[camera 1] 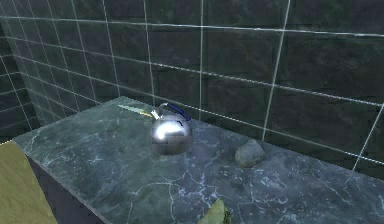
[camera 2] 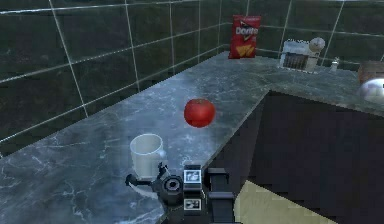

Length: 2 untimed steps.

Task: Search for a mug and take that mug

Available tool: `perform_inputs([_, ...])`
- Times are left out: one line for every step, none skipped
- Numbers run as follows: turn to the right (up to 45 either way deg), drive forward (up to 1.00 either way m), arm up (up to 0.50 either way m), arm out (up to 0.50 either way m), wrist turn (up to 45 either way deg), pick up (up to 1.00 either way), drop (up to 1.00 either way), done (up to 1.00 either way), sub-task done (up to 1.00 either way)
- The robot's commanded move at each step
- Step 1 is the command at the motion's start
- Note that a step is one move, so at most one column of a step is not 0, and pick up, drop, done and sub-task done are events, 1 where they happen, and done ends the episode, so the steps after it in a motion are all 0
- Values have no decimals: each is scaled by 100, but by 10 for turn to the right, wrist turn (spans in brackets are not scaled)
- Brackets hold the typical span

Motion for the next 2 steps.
perform_inputs([0, 0, 10, 0, 0, 0, 0, 0, 0])
perform_inputs([0, 0, 0, 0, 0, 0, 0, 100, 0])
